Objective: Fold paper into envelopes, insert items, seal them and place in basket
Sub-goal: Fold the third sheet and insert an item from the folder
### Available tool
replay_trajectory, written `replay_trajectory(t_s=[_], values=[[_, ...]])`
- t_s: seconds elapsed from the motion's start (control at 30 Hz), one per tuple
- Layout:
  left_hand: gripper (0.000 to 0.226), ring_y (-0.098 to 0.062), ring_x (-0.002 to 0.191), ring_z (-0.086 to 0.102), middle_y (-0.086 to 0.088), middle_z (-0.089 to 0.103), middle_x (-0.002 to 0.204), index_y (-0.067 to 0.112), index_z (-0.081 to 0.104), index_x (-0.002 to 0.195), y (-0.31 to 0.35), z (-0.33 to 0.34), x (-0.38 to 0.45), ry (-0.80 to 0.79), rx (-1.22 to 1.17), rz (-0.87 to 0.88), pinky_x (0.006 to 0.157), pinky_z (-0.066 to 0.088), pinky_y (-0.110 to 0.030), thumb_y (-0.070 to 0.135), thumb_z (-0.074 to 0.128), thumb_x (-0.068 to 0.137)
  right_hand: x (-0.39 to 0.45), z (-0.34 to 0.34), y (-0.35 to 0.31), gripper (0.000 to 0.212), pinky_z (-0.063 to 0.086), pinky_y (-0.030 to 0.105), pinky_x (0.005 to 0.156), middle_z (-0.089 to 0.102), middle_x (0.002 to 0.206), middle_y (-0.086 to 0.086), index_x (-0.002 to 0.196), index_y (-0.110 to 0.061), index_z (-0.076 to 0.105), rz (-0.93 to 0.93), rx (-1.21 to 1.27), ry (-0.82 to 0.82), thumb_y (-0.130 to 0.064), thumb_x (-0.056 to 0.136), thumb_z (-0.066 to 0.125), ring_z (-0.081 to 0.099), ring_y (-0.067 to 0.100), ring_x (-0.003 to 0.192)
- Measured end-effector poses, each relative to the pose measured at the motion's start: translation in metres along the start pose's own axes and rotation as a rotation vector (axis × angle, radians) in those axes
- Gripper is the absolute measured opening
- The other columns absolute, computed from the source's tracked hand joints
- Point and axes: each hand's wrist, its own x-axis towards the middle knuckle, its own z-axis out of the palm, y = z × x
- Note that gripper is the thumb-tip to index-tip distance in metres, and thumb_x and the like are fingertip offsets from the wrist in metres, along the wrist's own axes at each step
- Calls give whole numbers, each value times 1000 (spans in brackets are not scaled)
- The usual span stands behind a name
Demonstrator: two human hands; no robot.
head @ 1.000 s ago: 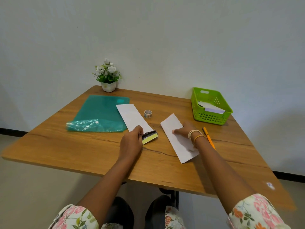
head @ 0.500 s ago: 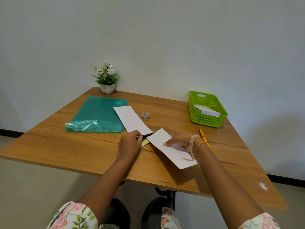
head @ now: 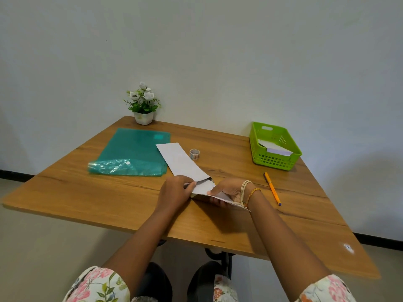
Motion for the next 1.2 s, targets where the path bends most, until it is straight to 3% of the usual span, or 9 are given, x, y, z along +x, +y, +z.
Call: replay_trajectory(t_s=[0.27,0.4,0.5,0.57,0.7,0.83,0.97,1.07,1.2], values=[[25,-11,90,66,0,74,102,15,75,105,-5,0,3,20,-35,-83,73,50,-22,32,67,88,5,4,-3,52,51,34,82,60,107,13,119,-6,45,48,21,81,-25,81,74,60,26,97],[26,-11,92,66,0,74,104,15,74,107,-4,1,3,34,-35,-91,74,48,-19,30,68,88,-5,-10,2,38,54,35,83,64,106,14,111,-1,52,84,-104,-10,-14,82,73,62,27,102],[25,-13,95,66,-2,73,105,13,74,107,-4,0,3,14,-63,-72,76,47,-20,27,70,87,-2,-9,-3,42,52,33,89,63,112,11,110,-5,57,15,-161,209,-25,79,77,60,25,106],[24,-14,98,65,-3,73,107,12,74,106,-3,-2,3,-4,-92,-49,79,47,-20,25,71,86,5,3,-7,34,49,25,69,61,94,4,99,-12,61,-73,-209,400,-31,76,78,58,19,89],[23,-14,99,65,-6,73,107,10,74,105,-1,-4,2,-6,-130,-46,80,44,-18,20,71,86,25,29,0,21,56,33,71,65,72,2,61,-14,64,-275,154,621,-14,70,83,66,22,82],[24,-15,97,66,-6,73,107,9,74,106,-3,-3,2,19,-126,-81,80,47,-20,21,71,86,20,27,1,20,60,38,71,68,102,14,91,-1,70,-273,303,367,-7,73,79,66,26,90],[23,-14,94,66,-4,74,105,10,74,106,-4,-1,3,12,-101,-76,78,52,-23,22,70,87,5,3,4,36,58,32,80,53,124,13,107,-6,63,-263,88,15,6,75,74,58,27,109],[23,-14,93,65,-5,73,104,10,74,107,-4,-1,3,12,-107,-72,74,50,-21,22,70,87,3,-2,6,32,57,34,84,60,118,11,99,-14,70,-386,-112,114,2,72,78,60,28,108],[21,-13,89,65,-6,74,102,11,75,105,-3,-4,2,2,-127,-57,74,51,-22,21,69,88,7,10,5,27,59,27,64,70,86,14,97,0,69,-494,43,275,-3,72,80,68,17,68]])
